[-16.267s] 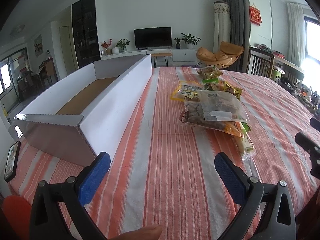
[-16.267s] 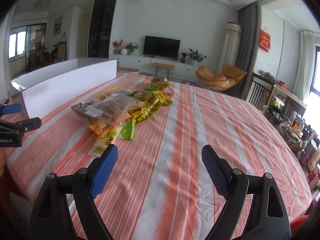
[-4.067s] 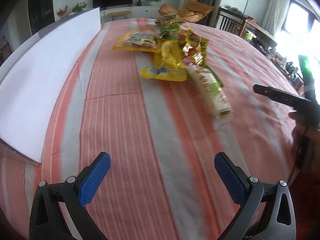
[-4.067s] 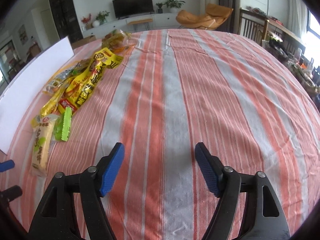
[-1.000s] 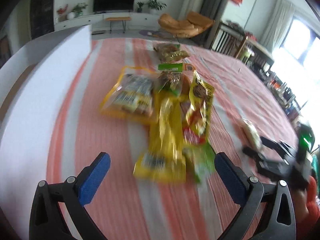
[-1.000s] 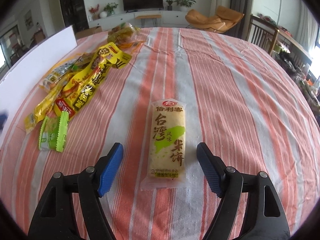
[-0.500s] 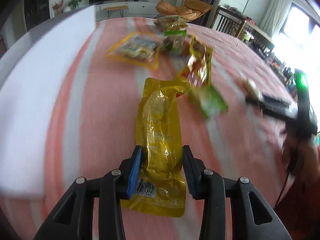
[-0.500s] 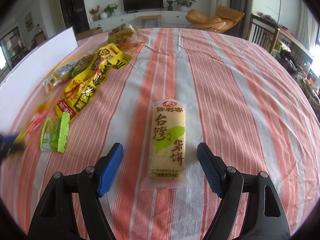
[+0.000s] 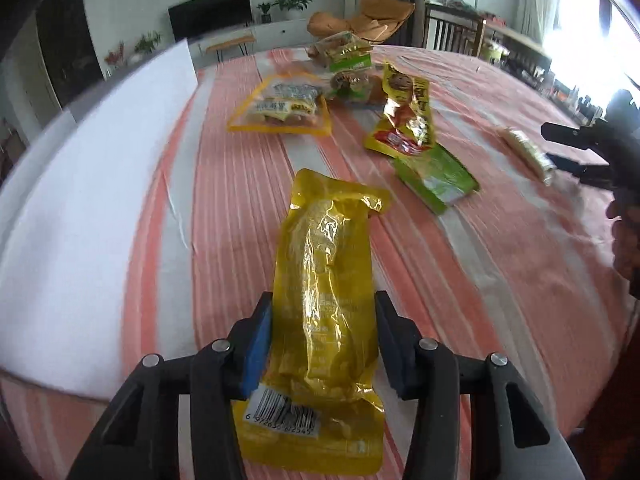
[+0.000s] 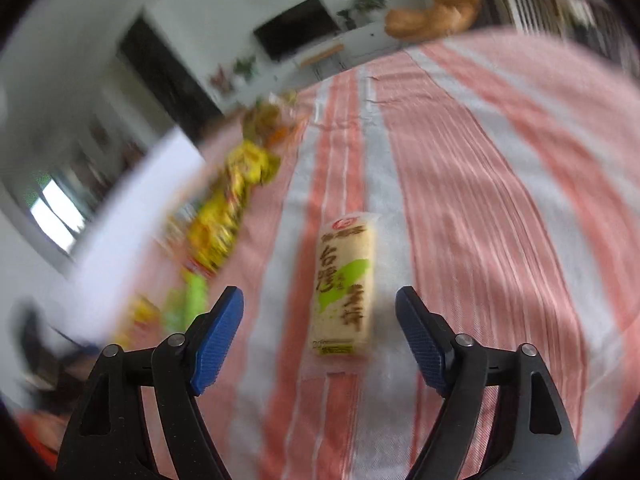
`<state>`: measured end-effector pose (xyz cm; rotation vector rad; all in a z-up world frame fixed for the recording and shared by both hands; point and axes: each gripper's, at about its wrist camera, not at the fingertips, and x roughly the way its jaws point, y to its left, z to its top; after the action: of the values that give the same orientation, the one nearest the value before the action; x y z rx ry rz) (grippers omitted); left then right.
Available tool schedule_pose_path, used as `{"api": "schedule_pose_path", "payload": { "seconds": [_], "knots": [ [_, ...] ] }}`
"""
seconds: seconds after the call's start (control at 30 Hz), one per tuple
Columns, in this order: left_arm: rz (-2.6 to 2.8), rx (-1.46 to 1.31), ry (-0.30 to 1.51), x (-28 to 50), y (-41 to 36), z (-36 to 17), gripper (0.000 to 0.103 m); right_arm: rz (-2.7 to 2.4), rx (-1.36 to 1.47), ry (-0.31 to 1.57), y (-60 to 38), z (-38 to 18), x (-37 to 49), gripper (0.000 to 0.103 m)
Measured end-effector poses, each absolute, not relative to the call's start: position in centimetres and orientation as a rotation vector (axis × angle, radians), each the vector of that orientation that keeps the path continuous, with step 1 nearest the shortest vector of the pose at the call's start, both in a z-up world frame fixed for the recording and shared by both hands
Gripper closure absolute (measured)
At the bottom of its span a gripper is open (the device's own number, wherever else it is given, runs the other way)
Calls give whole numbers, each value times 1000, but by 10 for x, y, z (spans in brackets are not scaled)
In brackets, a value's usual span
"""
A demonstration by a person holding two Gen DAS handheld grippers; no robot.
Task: Organize snacks
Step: 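Lift the rice-cake packet with the right tool while the left carries the yellow packet toward the box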
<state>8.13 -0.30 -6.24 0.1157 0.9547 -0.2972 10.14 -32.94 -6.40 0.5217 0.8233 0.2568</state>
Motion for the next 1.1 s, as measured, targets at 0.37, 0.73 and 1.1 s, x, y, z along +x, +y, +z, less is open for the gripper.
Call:
{"api": "schedule_pose_path", "payload": {
  "seconds": [0.37,0.73,1.1],
  "knots": [
    [-368,-164,895,64,35,-29,56,78,111,1129,-271,-45,154,26],
    [-350,-419,766,60,105,34,55,188,281,1071,-229,21,166,71],
    [65,-411,757,113,253,64,55,695,216,879,35,130,200,71]
  ]
}}
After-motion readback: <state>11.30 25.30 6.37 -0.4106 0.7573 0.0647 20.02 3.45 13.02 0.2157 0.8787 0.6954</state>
